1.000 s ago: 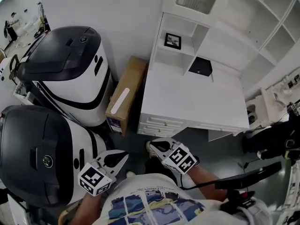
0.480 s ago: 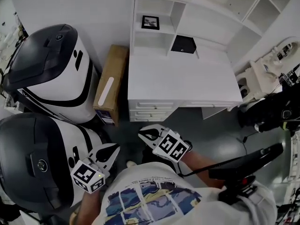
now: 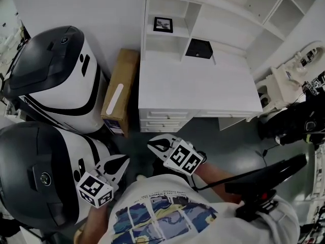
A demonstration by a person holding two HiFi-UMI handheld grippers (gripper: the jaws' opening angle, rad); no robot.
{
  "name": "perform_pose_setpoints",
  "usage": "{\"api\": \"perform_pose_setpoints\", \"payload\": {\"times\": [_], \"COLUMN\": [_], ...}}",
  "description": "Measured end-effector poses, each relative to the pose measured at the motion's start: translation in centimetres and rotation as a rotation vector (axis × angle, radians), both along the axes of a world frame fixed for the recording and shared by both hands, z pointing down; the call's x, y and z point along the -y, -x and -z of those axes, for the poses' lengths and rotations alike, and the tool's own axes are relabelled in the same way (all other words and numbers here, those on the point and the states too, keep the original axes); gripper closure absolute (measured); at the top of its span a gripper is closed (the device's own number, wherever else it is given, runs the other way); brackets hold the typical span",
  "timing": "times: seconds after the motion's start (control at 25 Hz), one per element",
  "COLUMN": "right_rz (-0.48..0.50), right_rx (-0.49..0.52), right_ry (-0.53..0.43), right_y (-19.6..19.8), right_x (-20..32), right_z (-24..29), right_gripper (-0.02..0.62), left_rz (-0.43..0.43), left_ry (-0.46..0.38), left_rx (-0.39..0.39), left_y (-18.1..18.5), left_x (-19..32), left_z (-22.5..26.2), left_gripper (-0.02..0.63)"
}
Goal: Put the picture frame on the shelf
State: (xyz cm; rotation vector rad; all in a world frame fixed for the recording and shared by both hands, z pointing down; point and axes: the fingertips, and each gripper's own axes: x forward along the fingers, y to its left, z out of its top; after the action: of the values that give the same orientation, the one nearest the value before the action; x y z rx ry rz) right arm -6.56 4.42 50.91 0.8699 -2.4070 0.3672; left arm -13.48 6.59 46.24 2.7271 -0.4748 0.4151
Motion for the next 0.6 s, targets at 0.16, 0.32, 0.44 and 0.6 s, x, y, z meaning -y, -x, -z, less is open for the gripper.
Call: {"api": "perform_pose_setpoints", "payload": {"times": [0.16,0.32,0.44,0.6], "right_rz": [0.007,0.015,0.023,0.034], "right_rx": [0.002,0.002,0.004,0.004], "right_ry": [-0.008,-0.012,-0.014,-0.023], "right_y": [0.3,0.6,0.9,1.3], "right_x": [0.1,-0.1,-0.3,-0.5], "right_z": [0.1,0.1,0.1,0.2], "right_gripper": [0.571,0.571,0.571,0.571], "left_rz": [0.010,0.020,0.027,0.033], "left_ry": [-0.003,-0.003,-0.003,-0.008], "left_rx": [0.005,0.006,0.010,0.012], "left_y": [0.2,0.6,1.0,1.3], "left_x": [-0.1,-0.5,-0.8,-1.0], "left_z": [-0.1,-0.1,-0.2,-0.1], "left_gripper": [0.592,0.592,0.592,0.592]}}
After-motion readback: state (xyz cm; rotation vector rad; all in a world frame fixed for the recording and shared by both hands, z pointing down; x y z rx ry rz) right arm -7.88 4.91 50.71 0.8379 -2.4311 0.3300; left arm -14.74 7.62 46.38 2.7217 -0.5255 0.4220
